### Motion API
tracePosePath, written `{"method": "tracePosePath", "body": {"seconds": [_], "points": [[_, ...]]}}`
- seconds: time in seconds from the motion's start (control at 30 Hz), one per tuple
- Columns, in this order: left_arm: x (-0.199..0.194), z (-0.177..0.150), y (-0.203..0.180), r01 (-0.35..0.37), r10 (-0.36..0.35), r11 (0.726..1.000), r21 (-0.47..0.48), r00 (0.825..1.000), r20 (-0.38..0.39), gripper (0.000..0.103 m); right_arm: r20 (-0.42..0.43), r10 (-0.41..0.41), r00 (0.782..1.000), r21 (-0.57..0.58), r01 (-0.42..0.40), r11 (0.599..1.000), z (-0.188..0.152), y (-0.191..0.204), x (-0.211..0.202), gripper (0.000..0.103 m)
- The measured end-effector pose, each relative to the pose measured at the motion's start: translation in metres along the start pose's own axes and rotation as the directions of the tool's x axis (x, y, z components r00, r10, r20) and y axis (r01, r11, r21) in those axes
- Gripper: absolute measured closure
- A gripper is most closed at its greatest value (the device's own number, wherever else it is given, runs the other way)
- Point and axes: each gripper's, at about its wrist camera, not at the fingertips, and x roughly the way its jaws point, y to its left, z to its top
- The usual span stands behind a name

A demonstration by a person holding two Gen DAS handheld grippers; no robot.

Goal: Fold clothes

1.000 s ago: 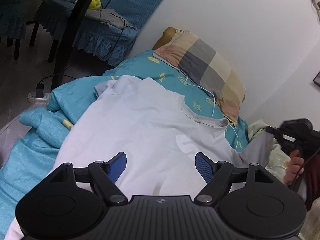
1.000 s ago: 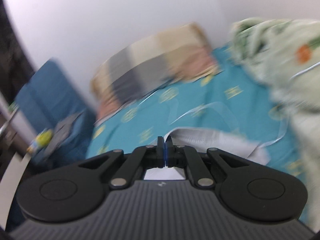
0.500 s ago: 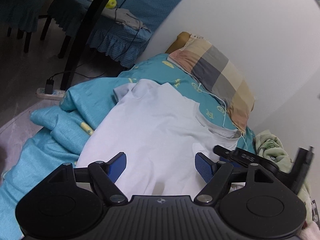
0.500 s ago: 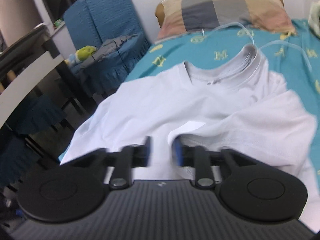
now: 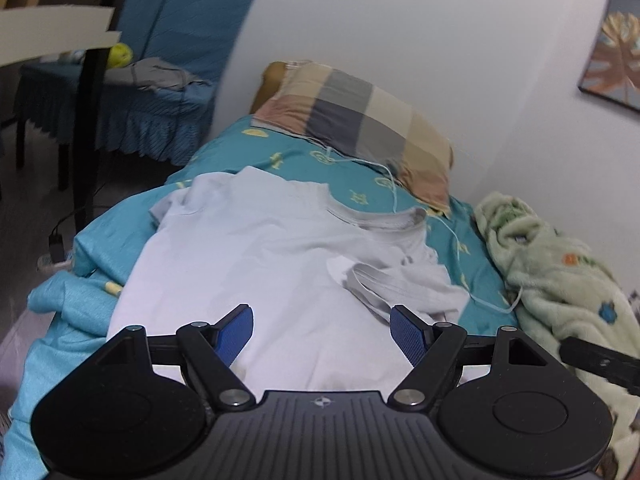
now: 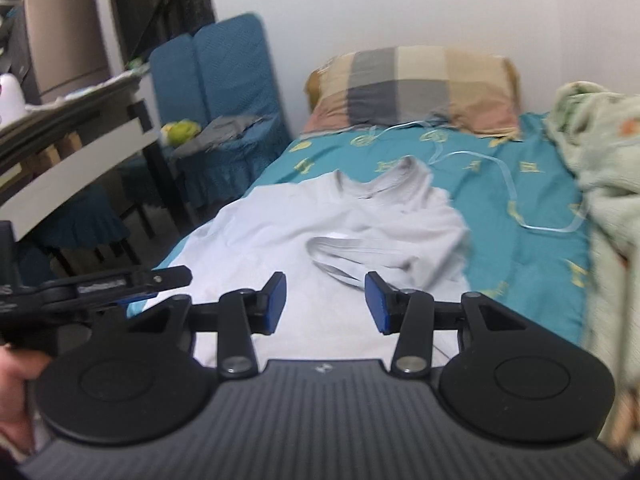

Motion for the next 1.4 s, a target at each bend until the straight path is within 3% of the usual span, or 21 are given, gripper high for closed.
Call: {"method": "tracePosePath", "body": {"seconds": [0.23,0.47,0.57,0.73,1.03,1.2,1.4], "points": [[-0.004,-0.016,-0.034,0.057,-0.054,0.987,0.153,0.998,-0.023,0.026,0.008,-0.051,0.999,0.036,0.051,0.998,-0.028,-0.021,-0.032,0.059],[0.001,-0.030,-0.049,0.038,-0.027,0.971,0.234,0.998,-0.049,0.026,0.014,-0.065,0.998,0.087,0.063,0.994,-0.041,-0.044,-0.029,0.091],[0.005,-0.032,-0.055,0.033,-0.016,0.968,0.251,0.998,-0.069,0.026,0.034,-0.052,0.998,0.099,0.049,0.994,-0.041,-0.049,-0.028,0.099],[0.012,-0.025,-0.070,0.037,-0.016,0.965,0.260,0.996,-0.085,0.026,0.064,-0.044,0.997,0.140,0.035,0.989,-0.039,-0.059,-0.030,0.100],[0.052,-0.012,-0.096,0.105,-0.078,0.967,0.232,0.989,-0.126,0.026,0.085,-0.034,0.996,0.161,0.020,0.987,-0.036,-0.067,-0.024,0.100],[0.092,-0.003,-0.099,0.133,-0.113,0.981,0.142,0.984,-0.139,0.026,0.057,-0.038,0.998,0.176,0.028,0.984,-0.039,-0.070,-0.012,0.100],[0.140,0.009,-0.107,0.154,-0.135,0.982,0.112,0.978,-0.159,0.026,0.034,-0.047,0.998,0.176,0.040,0.984,-0.042,-0.072,0.003,0.100]]}}
